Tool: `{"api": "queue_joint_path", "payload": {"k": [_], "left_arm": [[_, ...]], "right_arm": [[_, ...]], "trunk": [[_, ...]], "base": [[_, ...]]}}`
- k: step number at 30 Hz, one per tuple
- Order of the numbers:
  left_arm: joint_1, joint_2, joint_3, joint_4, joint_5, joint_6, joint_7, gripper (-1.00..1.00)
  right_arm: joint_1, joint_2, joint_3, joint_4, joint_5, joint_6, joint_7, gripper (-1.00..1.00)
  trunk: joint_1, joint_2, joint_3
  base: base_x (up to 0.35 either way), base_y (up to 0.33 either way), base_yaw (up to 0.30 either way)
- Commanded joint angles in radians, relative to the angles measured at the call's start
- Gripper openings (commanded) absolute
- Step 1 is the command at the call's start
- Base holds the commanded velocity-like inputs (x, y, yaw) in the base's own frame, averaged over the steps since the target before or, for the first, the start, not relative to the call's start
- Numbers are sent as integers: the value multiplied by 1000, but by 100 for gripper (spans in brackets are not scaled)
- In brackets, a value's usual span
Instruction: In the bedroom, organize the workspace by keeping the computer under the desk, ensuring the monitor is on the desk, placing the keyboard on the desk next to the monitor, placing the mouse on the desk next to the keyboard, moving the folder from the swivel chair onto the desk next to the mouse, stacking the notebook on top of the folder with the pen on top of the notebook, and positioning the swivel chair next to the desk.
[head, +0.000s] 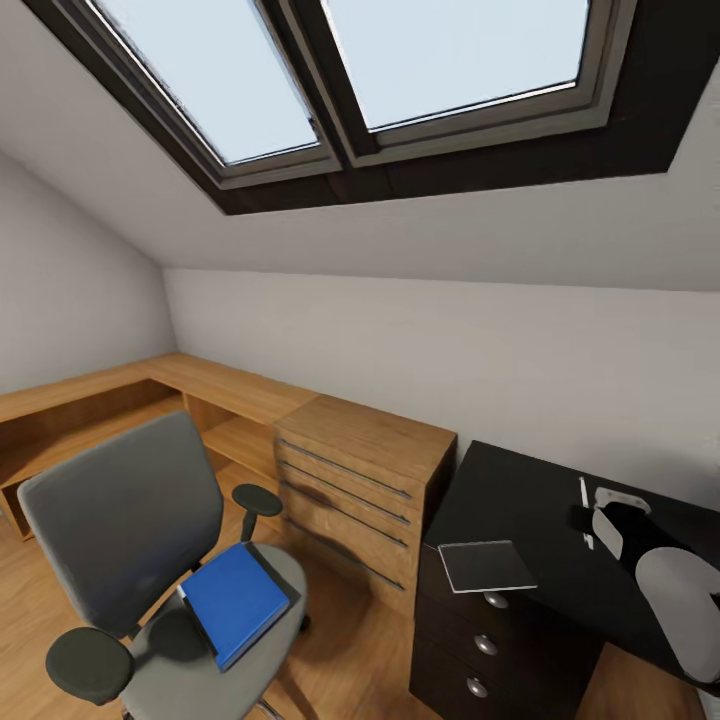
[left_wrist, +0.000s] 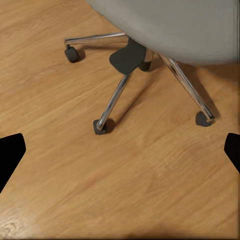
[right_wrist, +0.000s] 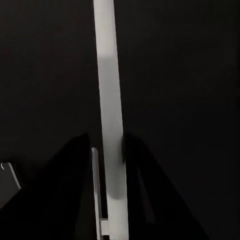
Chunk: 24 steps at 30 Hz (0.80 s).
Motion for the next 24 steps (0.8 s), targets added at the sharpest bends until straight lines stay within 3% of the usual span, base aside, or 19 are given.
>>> {"api": "queue_joint_path", "payload": {"k": [1, 24], "left_arm": [[-1, 0, 1, 0, -3, -2, 3, 100], [-1, -3, 0, 1, -6, -5, 2, 100]], "right_arm": [[-1, 1, -7, -1, 10, 6, 0, -100], [-1, 2, -5, 1, 11, 3, 5, -100]], "trunk": [[0, -1, -1], [0, -1, -1]], "base": [[0, -104, 0], [0, -7, 0]]}}
